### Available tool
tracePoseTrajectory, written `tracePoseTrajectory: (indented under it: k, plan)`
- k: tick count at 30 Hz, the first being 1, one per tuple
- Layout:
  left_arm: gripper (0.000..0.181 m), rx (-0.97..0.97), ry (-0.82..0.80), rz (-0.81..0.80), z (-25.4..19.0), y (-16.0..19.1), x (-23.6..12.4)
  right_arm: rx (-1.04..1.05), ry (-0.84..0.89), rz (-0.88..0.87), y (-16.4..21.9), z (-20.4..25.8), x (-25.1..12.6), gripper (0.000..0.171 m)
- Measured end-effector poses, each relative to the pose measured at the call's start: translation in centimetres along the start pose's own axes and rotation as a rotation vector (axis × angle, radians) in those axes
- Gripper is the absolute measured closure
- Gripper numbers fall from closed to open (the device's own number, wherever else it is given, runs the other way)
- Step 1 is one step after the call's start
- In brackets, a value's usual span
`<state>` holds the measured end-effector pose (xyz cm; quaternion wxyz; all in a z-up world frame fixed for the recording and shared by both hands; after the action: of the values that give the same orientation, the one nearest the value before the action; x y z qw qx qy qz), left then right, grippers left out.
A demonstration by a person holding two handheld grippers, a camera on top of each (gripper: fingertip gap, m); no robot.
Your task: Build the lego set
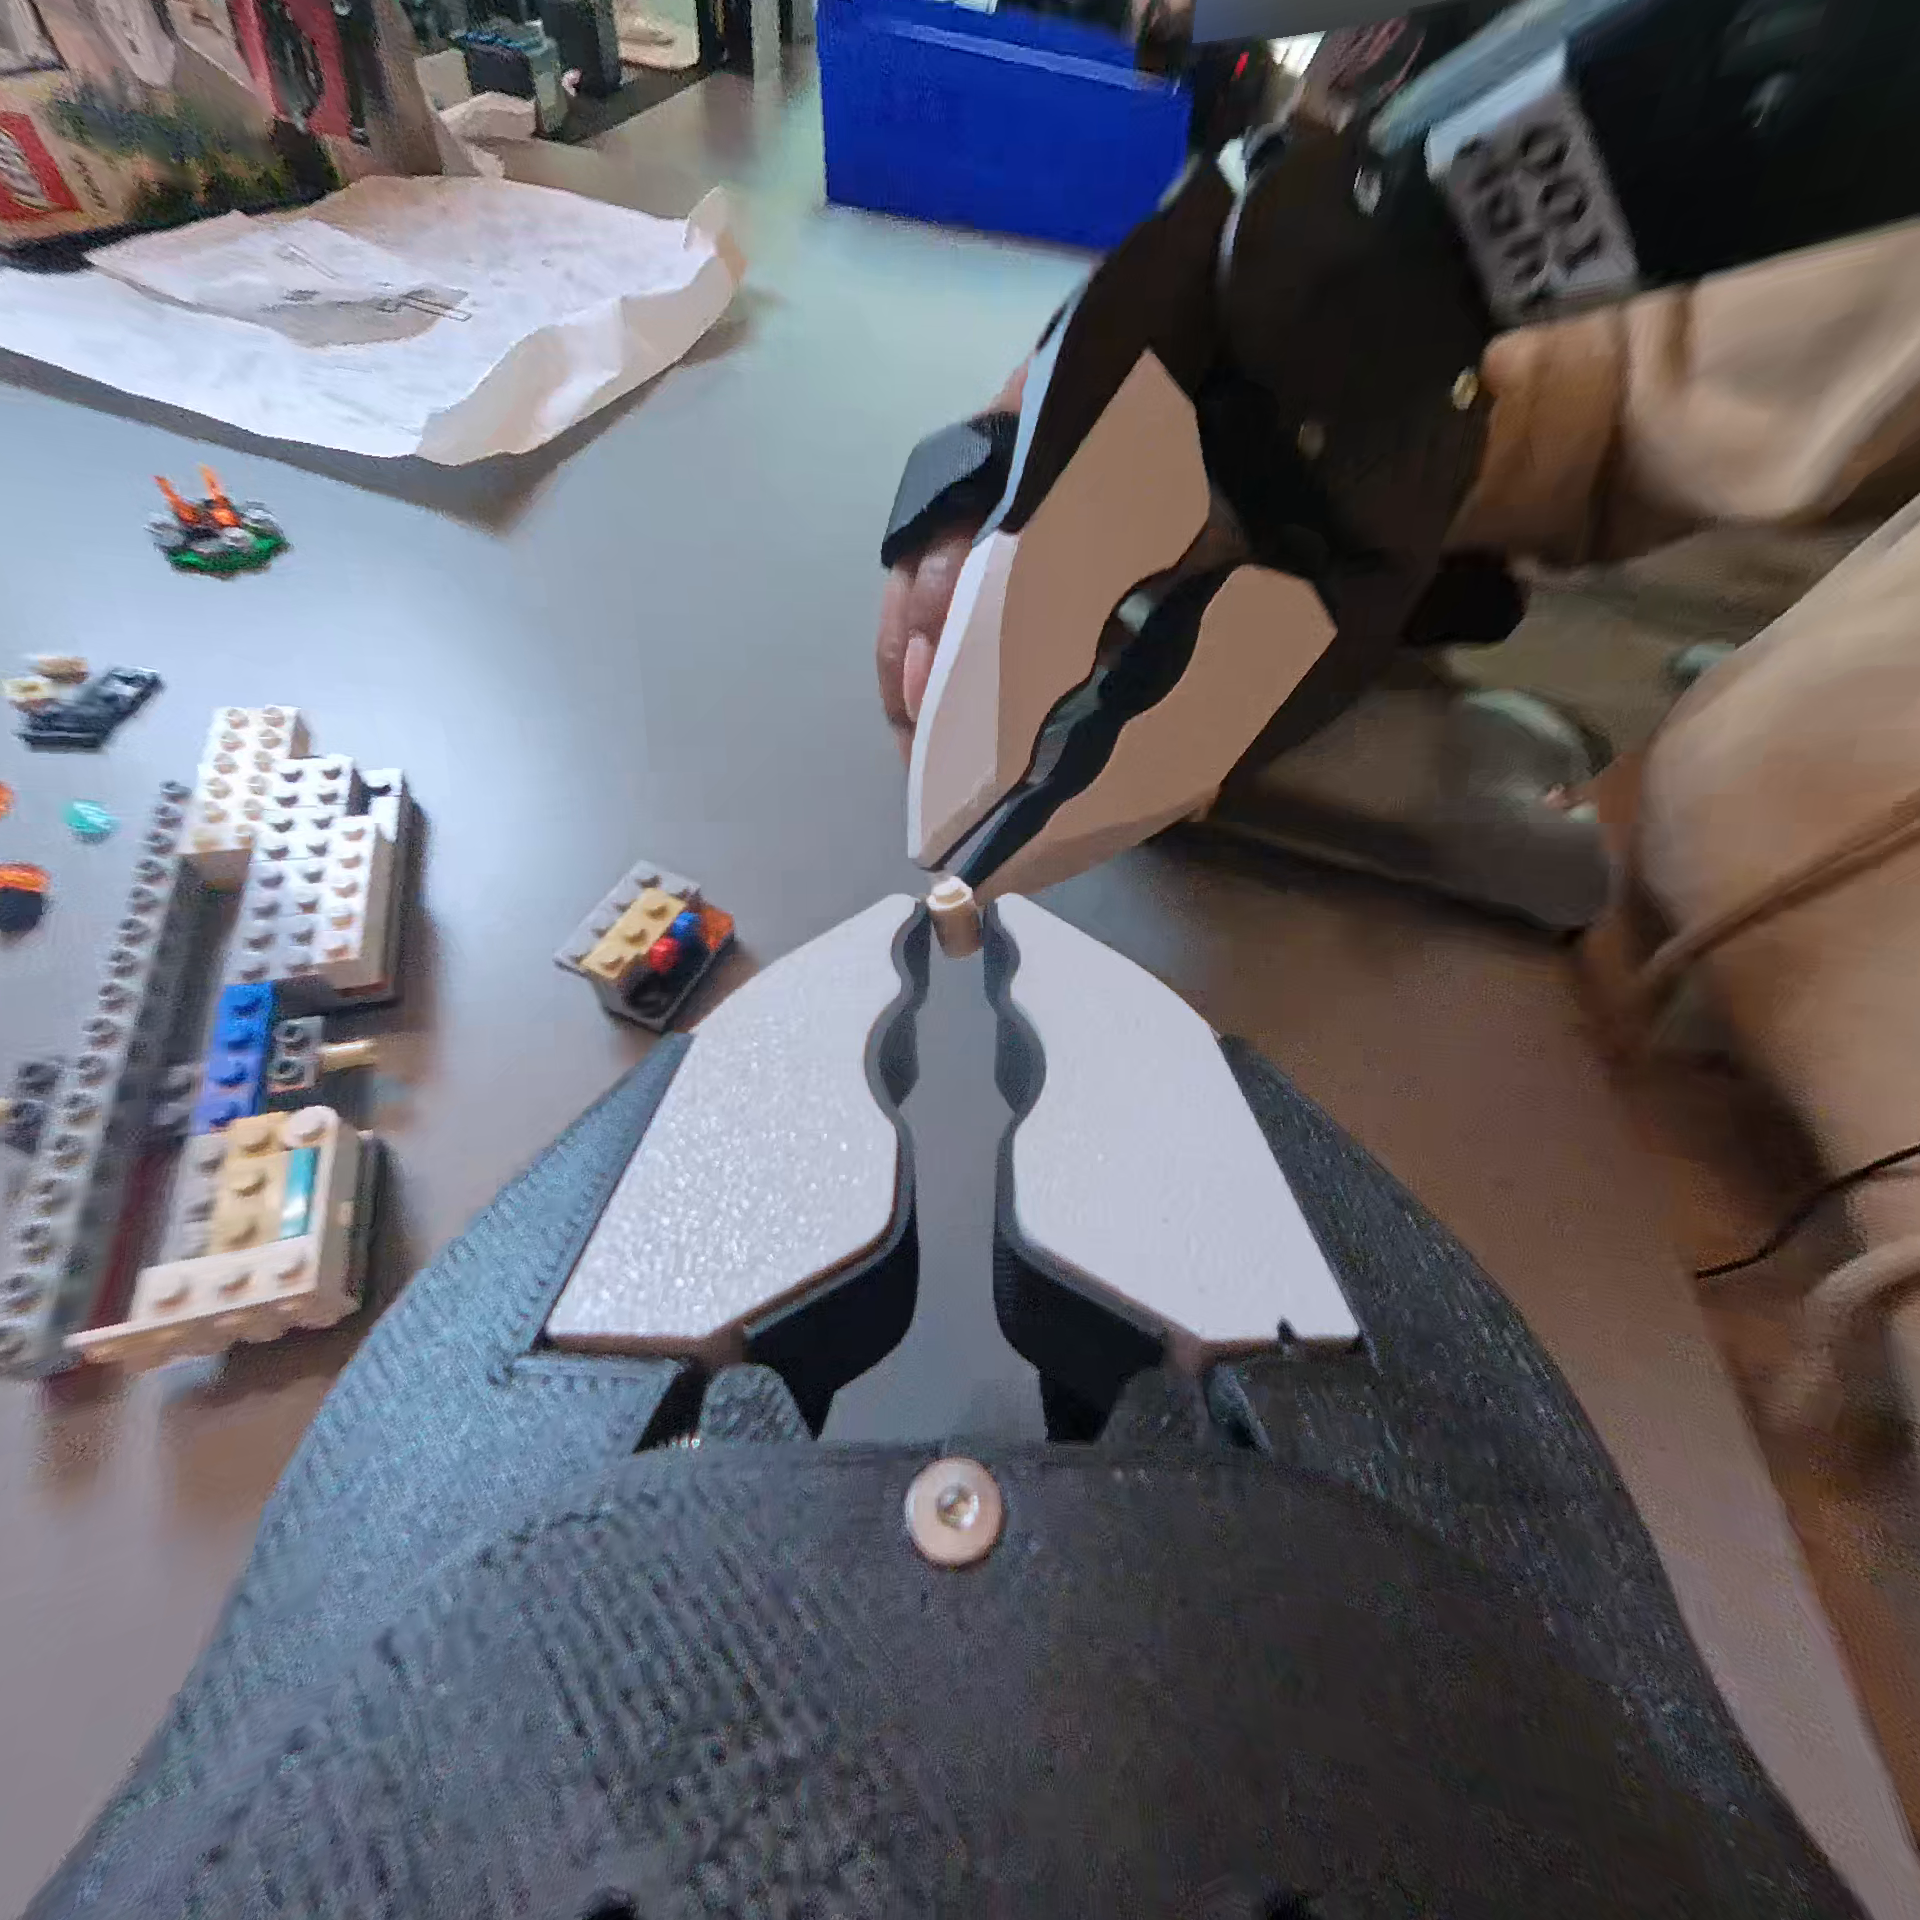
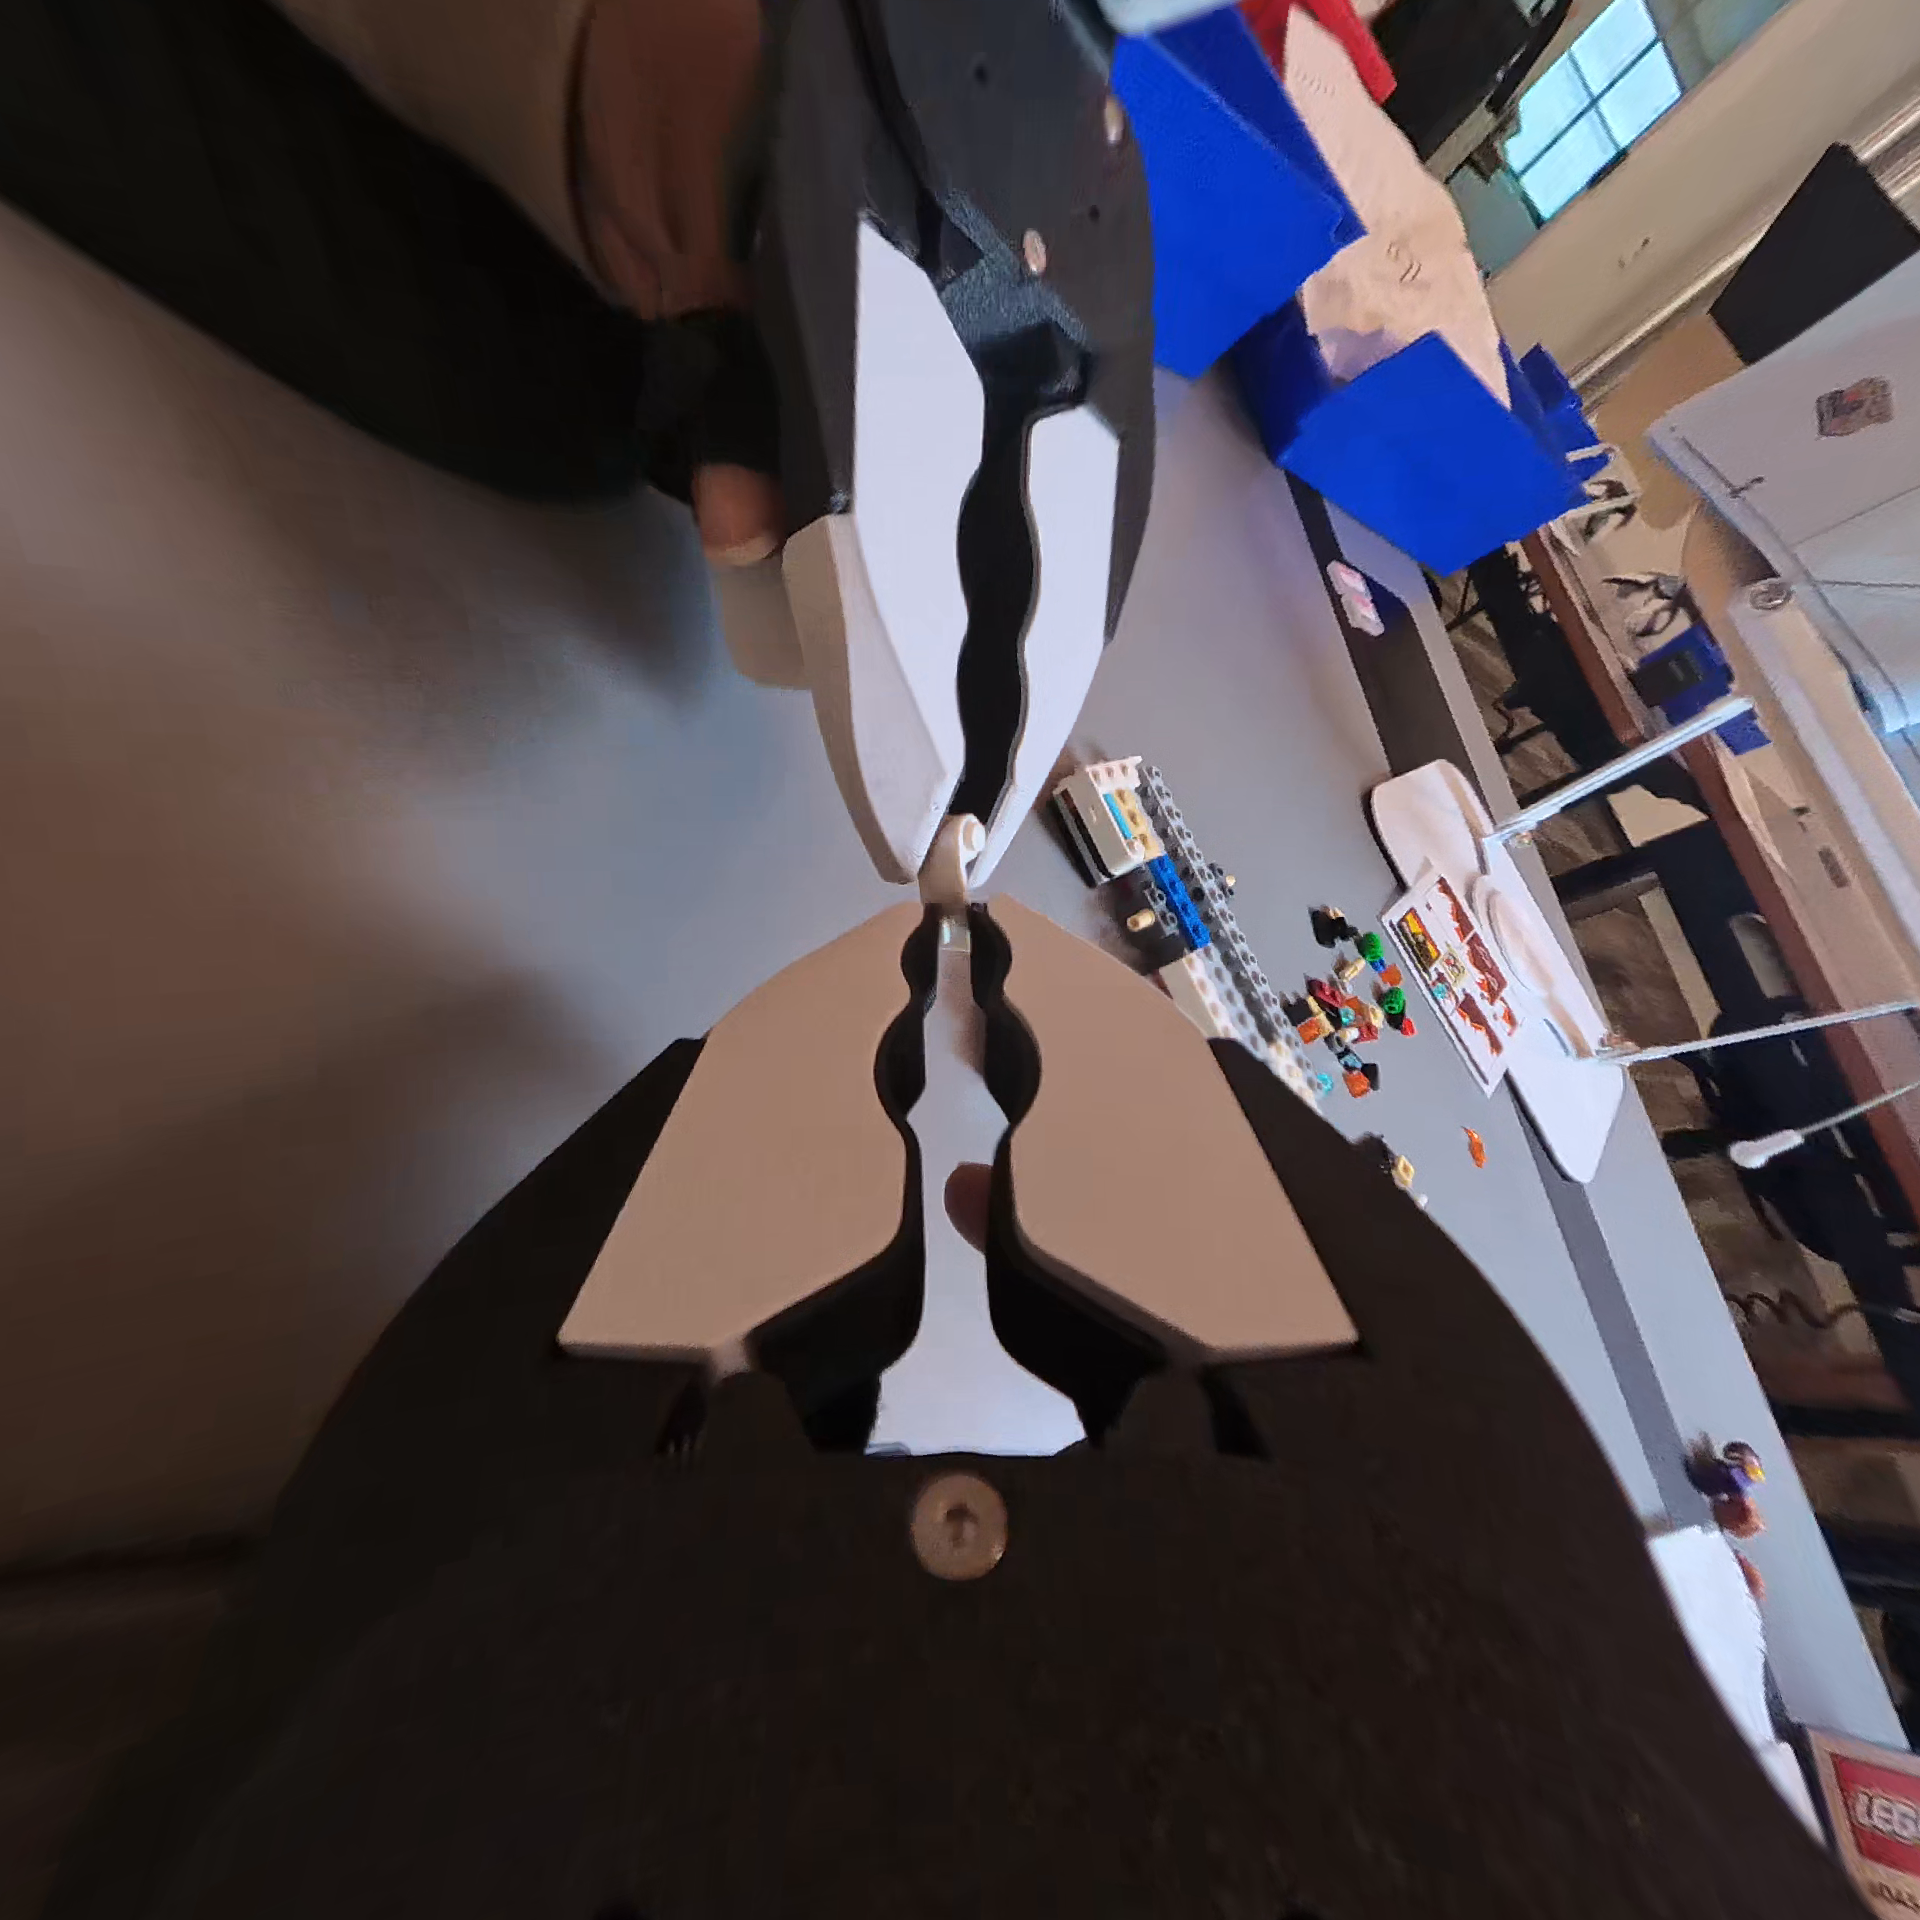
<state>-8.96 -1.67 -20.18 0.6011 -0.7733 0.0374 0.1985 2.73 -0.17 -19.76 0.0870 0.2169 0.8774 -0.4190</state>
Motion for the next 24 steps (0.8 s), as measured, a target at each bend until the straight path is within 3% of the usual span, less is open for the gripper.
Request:
tracePoseTrajectory:
  k: [4, 7, 19, 24]
  plan:
    - [0.173, 0.121, -0.045, 0.061, -0.1, 0.3, 0.2, 0.093, -0.091, -0.02, 0.1, -0.4, -0.2, 0.166]
    - [0.173, 0.167, -0.013, 0.046, -0.2, 0.3, -0.2, 0.208, -0.136, -0.048, 0.5, -1.3, -0.4, 0.155]
    - [0.172, 0.175, -0.034, 0.029, 0.5, 0.5, -0.5, 0.331, -0.222, -0.019, 0.8, -1.1, 0.4, 0.17]
    - [0.152, 0.147, -0.175, 0.106, 3.3, 0.7, -0.7, 0.353, -0.167, 0.109, 2.3, -2.4, 1.4, 0.17]
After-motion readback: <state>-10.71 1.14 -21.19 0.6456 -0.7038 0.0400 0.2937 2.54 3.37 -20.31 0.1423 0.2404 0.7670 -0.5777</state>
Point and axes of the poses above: each gripper's, where its closed fingertips meet, x out along the fingers, y out of its underside, z = x × y across the jaws, the point moved 7 cm from there along -x, back along the fingers, and after that the axes turned 9 degrees about y, right-handed, at the moved point
